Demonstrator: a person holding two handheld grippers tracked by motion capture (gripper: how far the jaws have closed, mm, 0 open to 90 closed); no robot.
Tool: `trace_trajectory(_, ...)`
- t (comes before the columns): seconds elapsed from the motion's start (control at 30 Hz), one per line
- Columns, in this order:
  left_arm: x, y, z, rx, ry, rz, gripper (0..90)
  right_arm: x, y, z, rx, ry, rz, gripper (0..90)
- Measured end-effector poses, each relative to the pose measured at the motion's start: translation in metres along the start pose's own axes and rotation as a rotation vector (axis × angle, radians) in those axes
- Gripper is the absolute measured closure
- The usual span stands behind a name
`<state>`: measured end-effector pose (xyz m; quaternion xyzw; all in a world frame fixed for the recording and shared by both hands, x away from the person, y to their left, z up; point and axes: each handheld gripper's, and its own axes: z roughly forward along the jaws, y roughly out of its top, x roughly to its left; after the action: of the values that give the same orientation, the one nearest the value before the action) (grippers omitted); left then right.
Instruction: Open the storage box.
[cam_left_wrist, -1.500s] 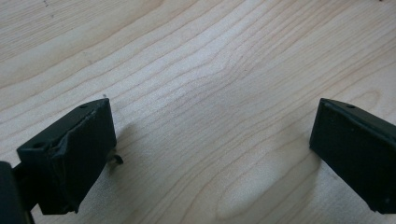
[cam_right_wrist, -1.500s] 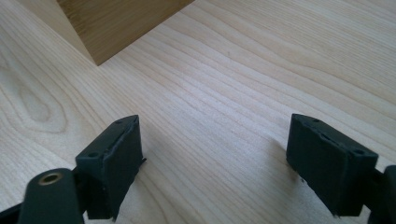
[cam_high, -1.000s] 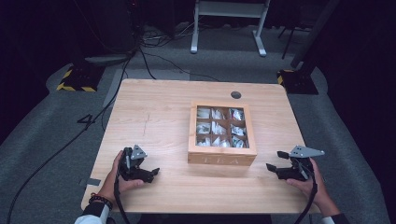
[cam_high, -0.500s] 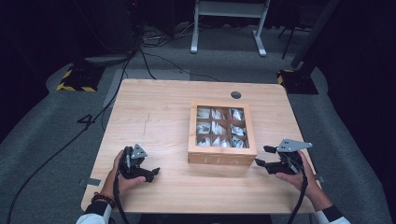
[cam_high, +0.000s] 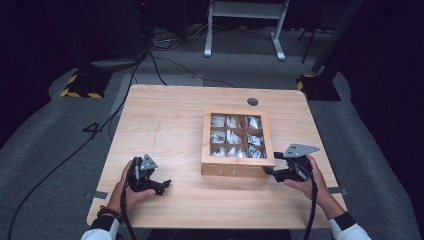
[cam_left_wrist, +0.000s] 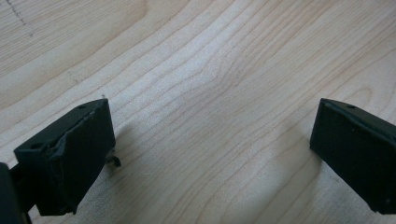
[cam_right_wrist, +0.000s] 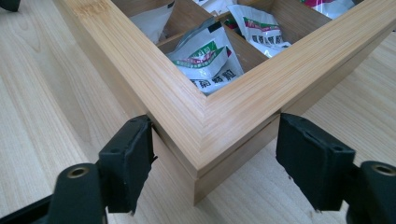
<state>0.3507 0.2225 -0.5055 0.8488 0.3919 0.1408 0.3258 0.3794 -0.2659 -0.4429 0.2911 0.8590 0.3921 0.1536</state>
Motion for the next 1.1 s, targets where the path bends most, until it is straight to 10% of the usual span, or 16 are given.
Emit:
trace_trajectory(0.9,-0.001,0.002,-0.001,0.015,-0.001,-0.015,1.2,0.001,0.03,-0.019,-0.135,-0.066,0.011,21.0)
trace_trajectory(1.1,0.001,0.005,-0.004,-0.008,-0.012,-0.018,19.0,-0.002,0.036,-0.023,-0.166,-0.067,0.021,21.0)
